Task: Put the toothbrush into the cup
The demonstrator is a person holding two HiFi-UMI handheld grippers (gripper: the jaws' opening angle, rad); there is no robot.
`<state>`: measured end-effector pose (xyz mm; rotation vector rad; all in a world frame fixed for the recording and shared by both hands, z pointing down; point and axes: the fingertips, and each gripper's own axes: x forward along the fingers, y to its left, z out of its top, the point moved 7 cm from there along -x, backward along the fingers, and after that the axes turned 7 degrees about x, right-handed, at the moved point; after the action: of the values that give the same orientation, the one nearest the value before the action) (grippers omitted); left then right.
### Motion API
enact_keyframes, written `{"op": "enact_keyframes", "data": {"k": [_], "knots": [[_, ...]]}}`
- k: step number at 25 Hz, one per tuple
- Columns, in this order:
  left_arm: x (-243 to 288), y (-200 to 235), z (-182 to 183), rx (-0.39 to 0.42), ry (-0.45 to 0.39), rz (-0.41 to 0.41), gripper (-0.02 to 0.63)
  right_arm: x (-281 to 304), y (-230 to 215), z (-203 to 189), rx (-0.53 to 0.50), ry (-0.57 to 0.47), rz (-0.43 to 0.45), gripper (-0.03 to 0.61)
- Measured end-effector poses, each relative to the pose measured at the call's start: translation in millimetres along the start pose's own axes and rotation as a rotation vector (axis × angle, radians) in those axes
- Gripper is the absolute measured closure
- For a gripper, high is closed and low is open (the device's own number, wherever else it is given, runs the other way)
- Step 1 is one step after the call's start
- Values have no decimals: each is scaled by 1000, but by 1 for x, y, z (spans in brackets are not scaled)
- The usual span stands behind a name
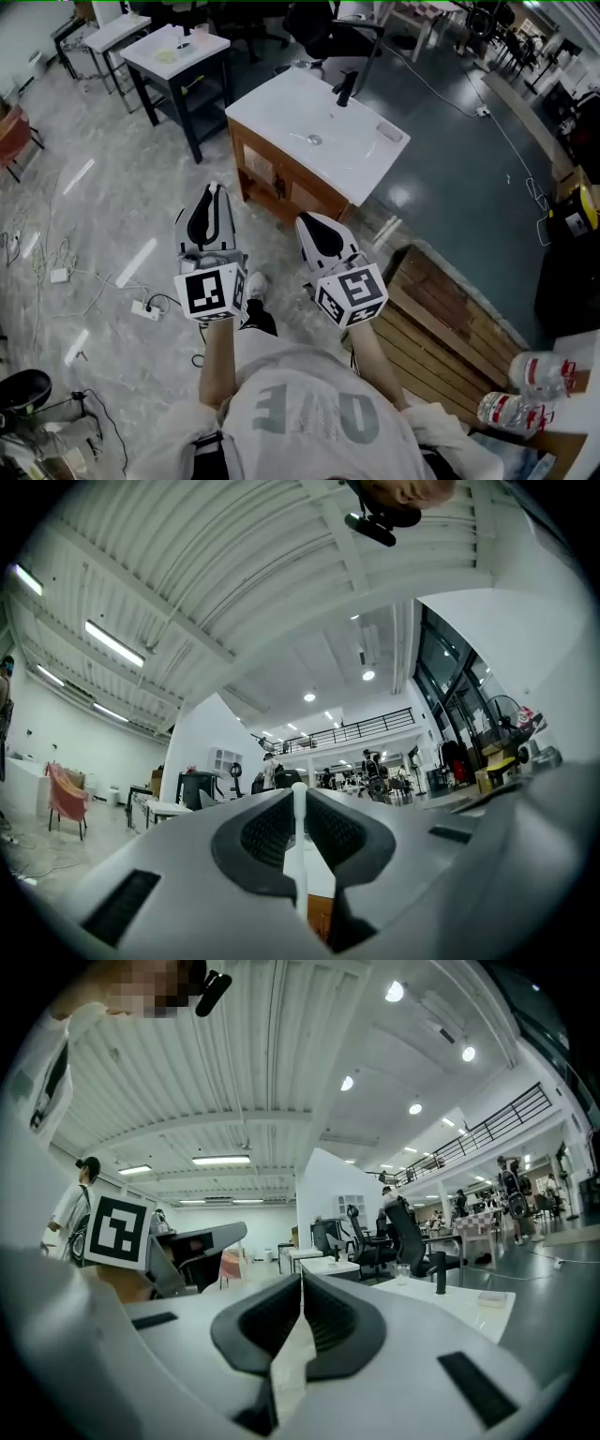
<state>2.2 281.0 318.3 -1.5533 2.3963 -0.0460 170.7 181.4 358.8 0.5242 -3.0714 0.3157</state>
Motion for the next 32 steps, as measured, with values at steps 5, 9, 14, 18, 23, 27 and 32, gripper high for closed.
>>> {"op": "enact_keyframes", "data": {"k": [5,9,14,18,23,27,32], "knots": [[77,20,-8,-6,-35,-39,555,50,-41,15,14,-3,-86,546],[136,45,-22,-33,-51,-64,555,99,-60,27,21,-19,-131,546],[196,72,-48,-73,-47,-104,555,157,-80,40,3,-42,-200,546],[232,90,-59,-74,-60,-124,555,191,-95,47,24,-72,-244,546],[275,100,-72,-78,-53,-151,555,225,-113,48,38,-71,-282,545],[303,89,-75,-83,-51,-170,555,245,-138,52,9,-61,-288,545],[331,77,-73,-69,-66,-166,555,277,-172,66,2,-107,-251,546]]}}
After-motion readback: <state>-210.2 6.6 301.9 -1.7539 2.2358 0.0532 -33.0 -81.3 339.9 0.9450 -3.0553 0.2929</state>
